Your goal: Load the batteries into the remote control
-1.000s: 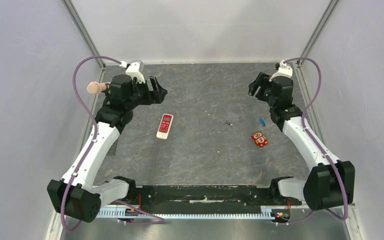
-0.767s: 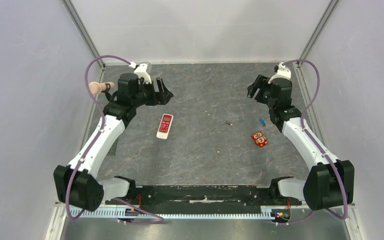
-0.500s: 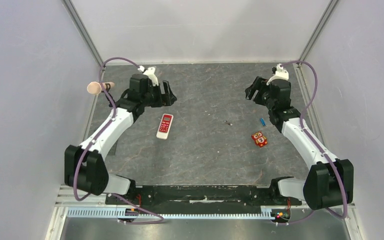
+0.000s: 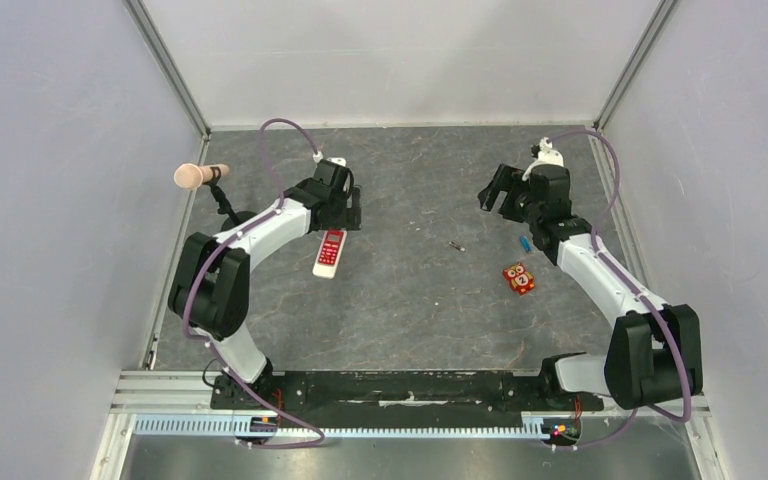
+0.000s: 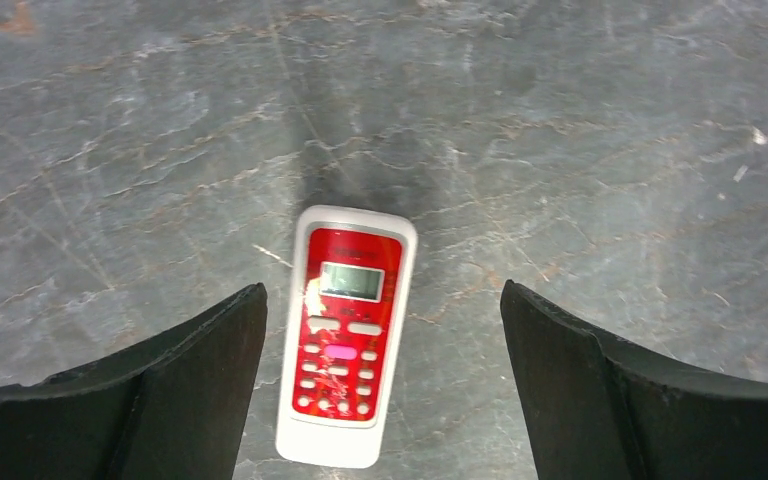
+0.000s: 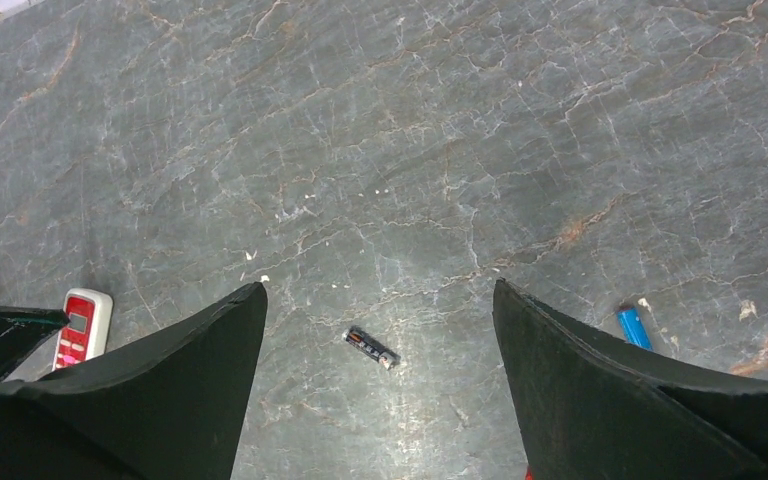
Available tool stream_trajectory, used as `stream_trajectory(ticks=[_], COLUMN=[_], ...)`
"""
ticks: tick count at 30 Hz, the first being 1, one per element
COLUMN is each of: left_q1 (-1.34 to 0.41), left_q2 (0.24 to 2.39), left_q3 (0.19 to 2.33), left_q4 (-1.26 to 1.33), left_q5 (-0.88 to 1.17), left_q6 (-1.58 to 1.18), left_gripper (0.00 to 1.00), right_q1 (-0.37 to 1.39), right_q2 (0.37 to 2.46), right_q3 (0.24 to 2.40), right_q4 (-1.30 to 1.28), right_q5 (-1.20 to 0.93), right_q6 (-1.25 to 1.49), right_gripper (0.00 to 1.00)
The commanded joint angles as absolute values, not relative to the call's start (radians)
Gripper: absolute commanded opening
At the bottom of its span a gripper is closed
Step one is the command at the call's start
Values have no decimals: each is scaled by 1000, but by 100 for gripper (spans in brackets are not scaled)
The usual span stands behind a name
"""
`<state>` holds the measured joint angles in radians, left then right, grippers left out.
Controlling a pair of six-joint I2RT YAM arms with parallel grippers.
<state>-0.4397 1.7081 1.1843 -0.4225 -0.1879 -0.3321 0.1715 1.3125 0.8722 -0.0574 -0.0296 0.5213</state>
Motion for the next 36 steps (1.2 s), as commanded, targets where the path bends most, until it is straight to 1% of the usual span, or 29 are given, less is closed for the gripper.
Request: stream_trajectory(ticks=[1,7,12,14,17,21,23,24,25,26,28,30,31,32,34,36], left_q1=[-438,-437,-415,-403,-392,-384,-383,-382,-382,-383,-384,-384,-384,-384,-384,-384], left_q2=[1720,1791,1839,1850,1865,1866,1864,1859,1855,1848,1829,1800,1782,1755,1699,1640], left_q3=[1167,1204,1215,1213,1213,1201,1201,1201,1201,1200,1193,1187,1180,1175,1165,1157], left_q4=[-439,-485,-515,-516,-516,-508,-508,-506,-503,-501,-490,-477,-459,-444,-404,-350], left_q5=[-282,-227,-185,-147,-102,-76,-75,-72,-69,-68,-63,-47,-28,6,78,151], left_q6=[-326,-249,-250,-257,-263,-276,-282,-286,-288,-289,-297,-315,-326,-336,-371,-402], left_gripper=[94,97,97,95,89,77,67,61,52,45,34,19,15,10,6,5], right_q1=[178,184,186,188,191,196,202,206,208,215,228,246,258,271,300,336], right_q2=[1315,1343,1358,1362,1365,1373,1378,1383,1387,1391,1401,1406,1409,1409,1406,1400], right_q3=[855,859,872,873,872,880,884,889,893,899,909,921,926,929,928,926], right_q4=[-51,-51,-61,-64,-67,-75,-78,-80,-82,-84,-84,-81,-73,-62,-23,42], right_q5=[-25,-35,-46,-51,-49,-51,-51,-53,-60,-66,-81,-105,-127,-146,-204,-288], right_q6=[516,531,543,543,547,551,551,552,551,550,544,529,518,507,495,491], right_gripper=[87,87,86,86,85,84,84,84,84,84,83,83,84,84,85,86])
